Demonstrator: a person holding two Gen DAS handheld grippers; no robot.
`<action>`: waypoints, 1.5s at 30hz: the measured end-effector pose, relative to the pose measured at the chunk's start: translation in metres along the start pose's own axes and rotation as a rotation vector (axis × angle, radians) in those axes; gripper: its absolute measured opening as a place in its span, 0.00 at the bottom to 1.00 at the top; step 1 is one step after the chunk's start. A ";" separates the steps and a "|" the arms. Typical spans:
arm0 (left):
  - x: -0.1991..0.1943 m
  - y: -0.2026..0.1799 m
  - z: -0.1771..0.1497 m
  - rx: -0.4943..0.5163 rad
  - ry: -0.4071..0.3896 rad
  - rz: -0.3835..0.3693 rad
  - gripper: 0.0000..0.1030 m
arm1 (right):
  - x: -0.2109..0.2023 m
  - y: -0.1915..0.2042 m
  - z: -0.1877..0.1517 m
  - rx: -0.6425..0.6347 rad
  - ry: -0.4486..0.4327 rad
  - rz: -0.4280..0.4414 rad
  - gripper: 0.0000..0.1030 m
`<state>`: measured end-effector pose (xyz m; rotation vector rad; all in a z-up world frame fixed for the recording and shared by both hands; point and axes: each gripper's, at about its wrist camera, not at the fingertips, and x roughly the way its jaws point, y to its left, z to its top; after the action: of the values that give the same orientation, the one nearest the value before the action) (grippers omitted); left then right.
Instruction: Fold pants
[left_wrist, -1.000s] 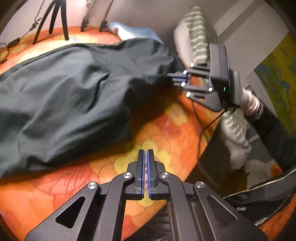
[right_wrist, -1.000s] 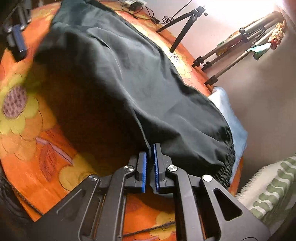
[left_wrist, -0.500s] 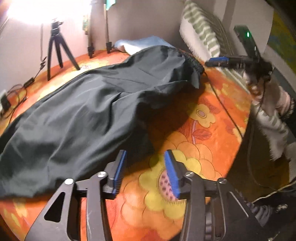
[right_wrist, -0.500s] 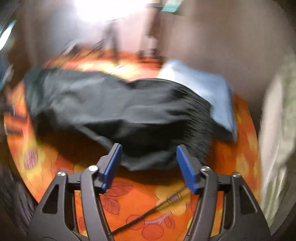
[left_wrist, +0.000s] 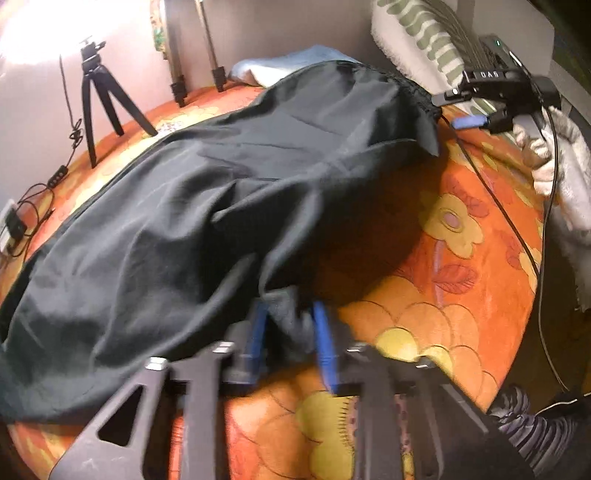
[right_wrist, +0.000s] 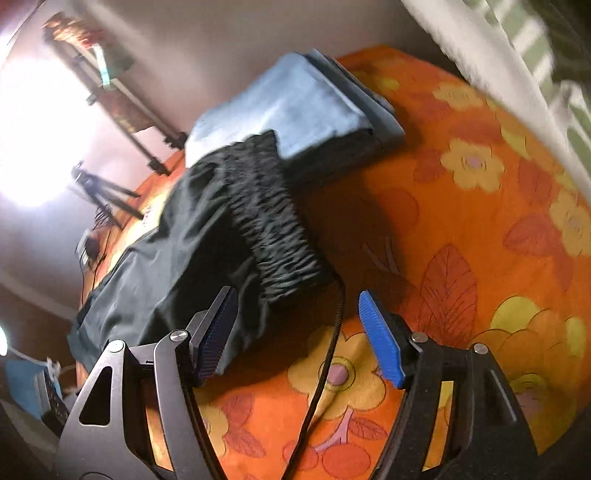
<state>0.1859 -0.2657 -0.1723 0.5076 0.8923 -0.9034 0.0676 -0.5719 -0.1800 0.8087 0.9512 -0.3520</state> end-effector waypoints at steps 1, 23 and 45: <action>0.000 0.006 0.001 -0.020 0.001 -0.018 0.09 | 0.005 -0.003 0.001 0.025 0.005 0.018 0.69; -0.044 0.003 -0.005 0.054 -0.012 -0.157 0.03 | -0.043 0.061 0.008 -0.146 -0.334 -0.066 0.20; -0.174 0.155 -0.094 -0.309 -0.191 0.180 0.32 | -0.075 0.149 -0.008 -0.557 -0.280 -0.140 0.43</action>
<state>0.2206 -0.0365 -0.0756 0.2261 0.7799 -0.6238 0.1098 -0.4731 -0.0523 0.1776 0.7876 -0.2905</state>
